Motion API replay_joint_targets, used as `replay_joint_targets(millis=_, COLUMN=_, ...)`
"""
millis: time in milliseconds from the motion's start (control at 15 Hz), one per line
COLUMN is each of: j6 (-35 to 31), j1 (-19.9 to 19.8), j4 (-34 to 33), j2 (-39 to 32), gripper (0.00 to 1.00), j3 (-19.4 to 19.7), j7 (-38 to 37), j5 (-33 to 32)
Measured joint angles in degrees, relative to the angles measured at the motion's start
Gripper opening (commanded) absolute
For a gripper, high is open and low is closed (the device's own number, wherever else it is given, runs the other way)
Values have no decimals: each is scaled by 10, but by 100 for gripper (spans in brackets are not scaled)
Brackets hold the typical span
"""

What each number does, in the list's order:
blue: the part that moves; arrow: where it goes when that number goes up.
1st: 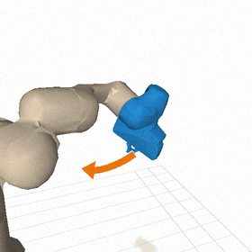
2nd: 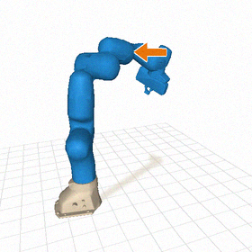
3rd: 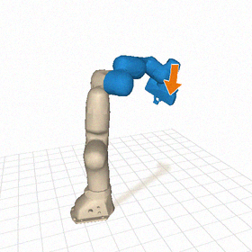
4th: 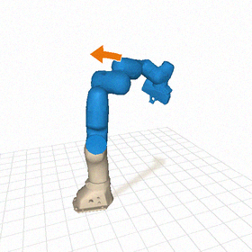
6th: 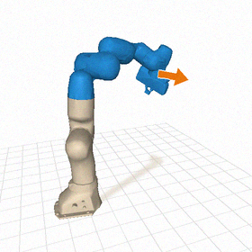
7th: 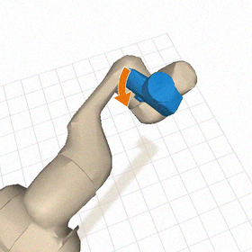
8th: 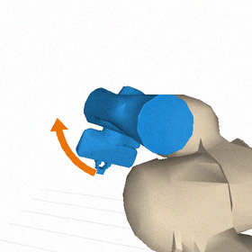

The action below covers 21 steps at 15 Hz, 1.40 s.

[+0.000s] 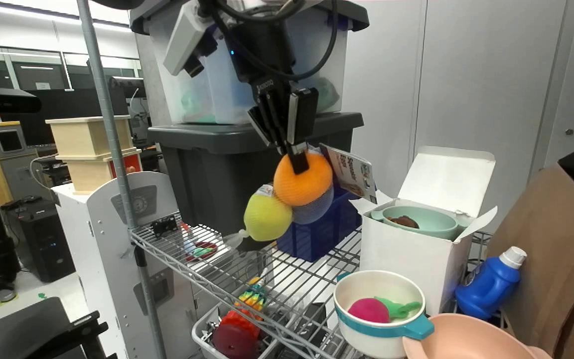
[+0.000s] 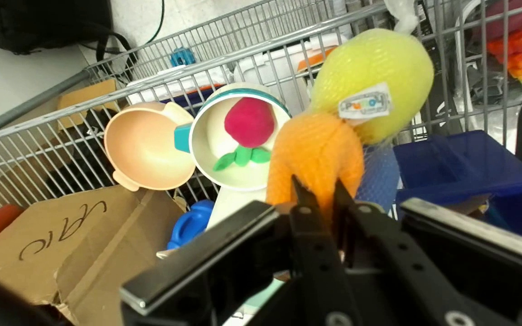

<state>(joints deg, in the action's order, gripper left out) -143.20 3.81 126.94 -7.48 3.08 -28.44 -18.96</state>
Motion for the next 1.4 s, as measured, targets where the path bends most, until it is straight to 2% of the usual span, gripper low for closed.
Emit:
replay_joint_targets(millis=1000, j6=-2, j1=-3, j4=-5, j2=-39, gripper=3, j3=1, j7=-1, j5=1)
replay_joint_targets(millis=1400, j6=-3, j1=7, j4=-5, j2=-53, gripper=3, j3=1, j7=-10, j5=1)
